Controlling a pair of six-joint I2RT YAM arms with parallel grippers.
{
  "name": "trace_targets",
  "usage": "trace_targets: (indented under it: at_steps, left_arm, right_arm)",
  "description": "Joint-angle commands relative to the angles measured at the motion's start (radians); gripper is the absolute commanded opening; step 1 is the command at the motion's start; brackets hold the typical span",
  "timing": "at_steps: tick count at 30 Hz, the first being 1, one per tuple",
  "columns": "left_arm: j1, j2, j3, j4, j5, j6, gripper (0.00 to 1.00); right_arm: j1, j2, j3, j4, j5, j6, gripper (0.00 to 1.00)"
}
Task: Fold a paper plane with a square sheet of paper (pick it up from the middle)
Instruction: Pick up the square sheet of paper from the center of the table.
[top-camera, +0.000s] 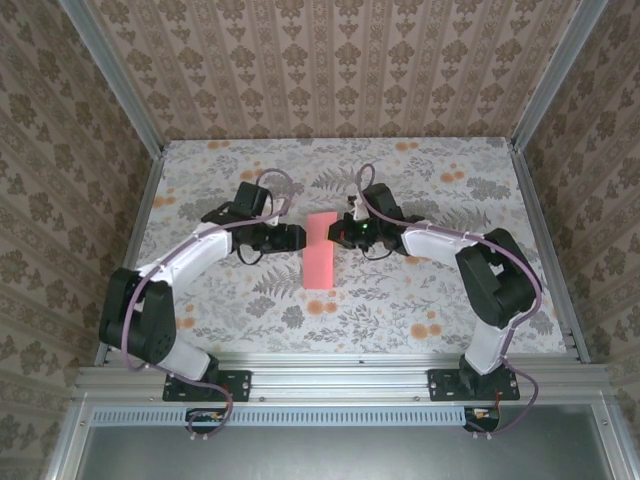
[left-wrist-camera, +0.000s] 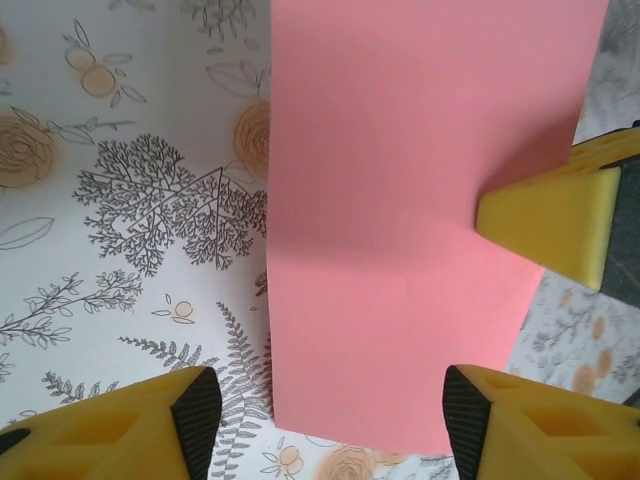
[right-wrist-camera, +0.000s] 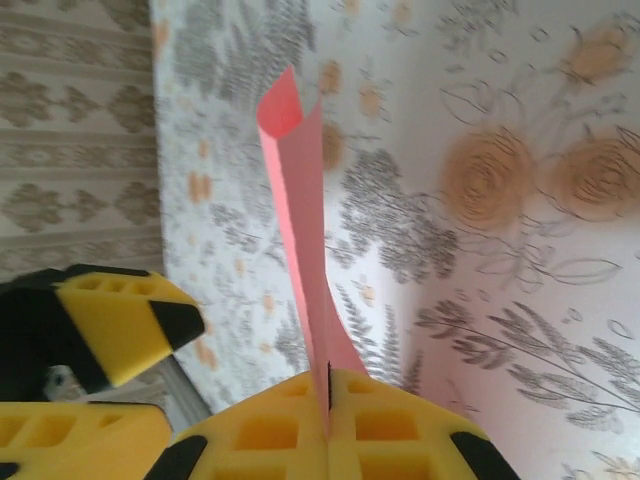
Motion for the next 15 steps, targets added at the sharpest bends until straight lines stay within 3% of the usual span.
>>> trace_targets:
  at_steps: [1, 15]
  left_arm:
    - [0.029, -0.08, -0.034, -0.013, 0.054, -0.068, 0.66]
    - [0.063, -0.253, -0.136, 0.151, 0.194, -0.261, 0.7]
  right_arm:
    - [-0.026, -0.064, -0.003, 0.078, -0.082, 0.085, 0.05]
    - [-0.105, -0.156, 0.013, 0.241, -0.173, 0.296, 0.05]
